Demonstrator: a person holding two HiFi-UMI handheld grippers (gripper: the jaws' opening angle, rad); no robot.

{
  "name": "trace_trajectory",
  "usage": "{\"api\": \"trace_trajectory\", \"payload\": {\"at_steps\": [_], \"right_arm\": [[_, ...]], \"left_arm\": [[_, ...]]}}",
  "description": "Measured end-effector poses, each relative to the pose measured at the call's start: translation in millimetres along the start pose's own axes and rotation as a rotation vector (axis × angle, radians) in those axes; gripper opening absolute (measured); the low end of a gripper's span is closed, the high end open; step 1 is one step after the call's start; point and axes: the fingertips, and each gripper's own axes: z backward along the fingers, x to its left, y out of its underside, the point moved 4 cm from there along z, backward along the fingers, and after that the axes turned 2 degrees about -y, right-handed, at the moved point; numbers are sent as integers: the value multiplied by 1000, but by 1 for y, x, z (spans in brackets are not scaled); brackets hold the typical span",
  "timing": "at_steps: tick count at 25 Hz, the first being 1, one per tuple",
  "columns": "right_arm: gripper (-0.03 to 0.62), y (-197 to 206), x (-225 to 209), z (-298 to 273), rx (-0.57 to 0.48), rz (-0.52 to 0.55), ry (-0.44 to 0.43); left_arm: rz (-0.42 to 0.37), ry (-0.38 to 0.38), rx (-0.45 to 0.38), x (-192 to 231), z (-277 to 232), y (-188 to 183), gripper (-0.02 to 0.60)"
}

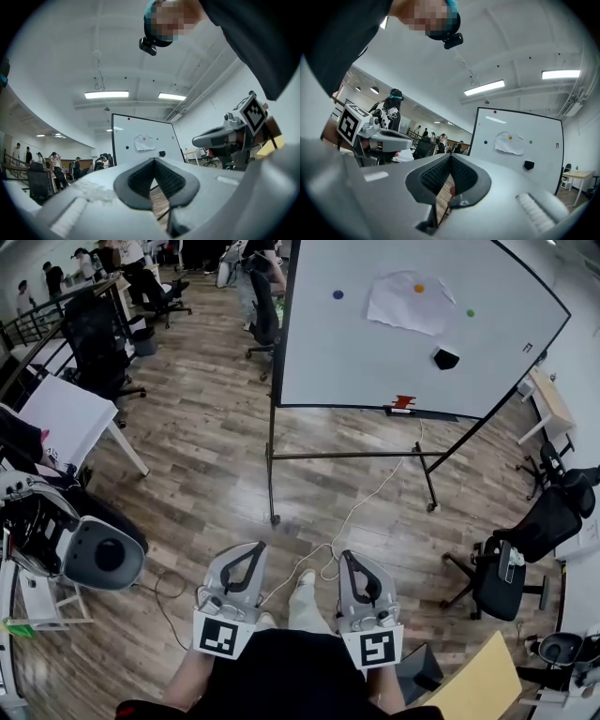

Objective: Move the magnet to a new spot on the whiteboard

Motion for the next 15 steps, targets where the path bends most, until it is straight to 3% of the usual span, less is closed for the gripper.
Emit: {"api": "trace_trajectory", "payload": {"at_steps": [15], "right_arm": [[2, 38, -109, -100, -6, -31, -100]], "left_arm": [[-38, -72, 2, 24, -140, 15, 2]]}}
